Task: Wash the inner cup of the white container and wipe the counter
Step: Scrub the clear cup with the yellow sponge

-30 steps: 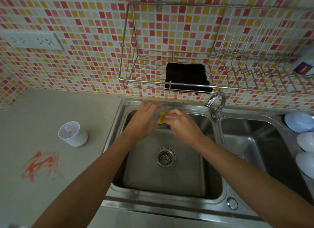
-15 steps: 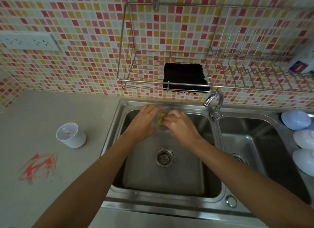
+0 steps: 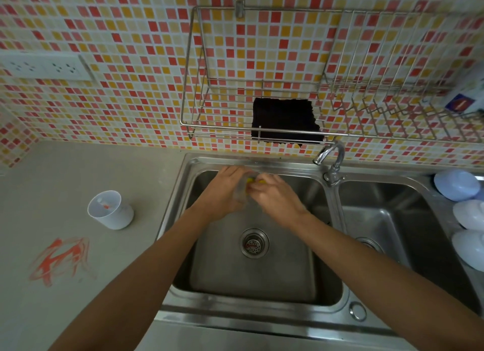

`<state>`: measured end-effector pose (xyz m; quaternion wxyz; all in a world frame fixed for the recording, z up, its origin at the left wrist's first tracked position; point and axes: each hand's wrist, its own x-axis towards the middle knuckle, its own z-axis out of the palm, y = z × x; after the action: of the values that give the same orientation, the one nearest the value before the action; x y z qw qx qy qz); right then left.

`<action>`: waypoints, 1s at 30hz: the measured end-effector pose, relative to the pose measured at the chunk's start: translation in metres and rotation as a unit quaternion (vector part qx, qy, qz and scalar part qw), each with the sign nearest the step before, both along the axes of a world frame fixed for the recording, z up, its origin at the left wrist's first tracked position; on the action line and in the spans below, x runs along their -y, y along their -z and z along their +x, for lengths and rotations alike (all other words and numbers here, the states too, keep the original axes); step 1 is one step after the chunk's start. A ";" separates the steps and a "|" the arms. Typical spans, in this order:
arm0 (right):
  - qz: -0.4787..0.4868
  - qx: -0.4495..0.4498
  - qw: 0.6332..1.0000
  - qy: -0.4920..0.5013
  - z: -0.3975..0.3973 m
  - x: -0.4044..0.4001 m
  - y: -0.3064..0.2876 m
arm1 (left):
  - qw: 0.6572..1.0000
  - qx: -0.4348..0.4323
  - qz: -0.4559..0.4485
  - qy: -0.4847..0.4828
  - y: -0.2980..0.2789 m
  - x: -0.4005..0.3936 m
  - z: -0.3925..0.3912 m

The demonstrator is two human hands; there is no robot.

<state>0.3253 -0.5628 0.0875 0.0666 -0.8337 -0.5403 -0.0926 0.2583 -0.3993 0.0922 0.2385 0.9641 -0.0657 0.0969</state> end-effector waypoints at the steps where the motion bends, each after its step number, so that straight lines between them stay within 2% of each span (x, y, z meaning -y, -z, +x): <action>1: 0.010 0.009 1.000 0.005 -0.001 0.000 -0.002 | 1.000 0.002 -0.009 0.002 -0.003 0.000 0.002; 5: 0.047 -0.083 0.995 -0.032 -0.004 0.008 -0.001 | 0.999 -0.020 -0.028 -0.001 -0.004 -0.012 -0.001; 7: 0.057 -0.100 0.992 -0.053 -0.006 0.014 -0.003 | 0.999 -0.029 -0.034 -0.006 -0.002 -0.017 -0.004; 10: 0.078 -0.049 0.993 -0.073 -0.007 0.016 0.002 | 0.997 -0.059 -0.046 -0.005 -0.004 -0.017 -0.001; 14: 0.112 0.002 0.993 -0.034 -0.004 0.012 0.010 | 0.992 -0.081 -0.087 -0.043 -0.005 -0.010 0.002; 17: 0.119 0.013 0.993 -0.017 -0.006 0.010 0.011 | 0.989 -0.045 -0.114 -0.087 -0.001 0.000 -0.001; 20: 0.127 0.001 0.992 -0.011 -0.009 0.006 0.013 | 0.985 0.011 -0.072 -0.157 0.013 0.005 -0.004; 22: 0.134 -0.044 0.990 0.003 -0.013 0.005 0.012 | 0.982 0.017 -0.049 -0.180 0.020 0.004 -0.006; 23: 0.144 -0.112 0.983 0.019 -0.015 0.004 0.011 | 0.983 0.021 -0.042 -0.176 0.021 0.002 -0.007; 25: 0.171 -0.296 0.937 0.073 -0.018 0.004 0.001 | 0.987 0.030 -0.045 -0.153 0.021 -0.003 -0.007; 27: 0.177 -0.412 0.889 0.094 -0.015 0.003 -0.001 | 0.990 0.031 -0.054 -0.128 0.019 -0.009 -0.007; 29: 0.153 -0.390 0.906 0.065 -0.010 0.003 0.001 | 0.994 0.022 -0.034 -0.102 0.018 -0.012 -0.006; 30: 0.129 -0.330 0.935 0.035 -0.007 0.004 0.003 | 0.995 0.016 -0.025 -0.090 0.017 -0.011 -0.006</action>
<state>0.3183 -0.5665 0.0844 0.3449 -0.8198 -0.4422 0.1162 0.2528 -0.3887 0.0750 0.2513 0.9582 0.0202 0.1352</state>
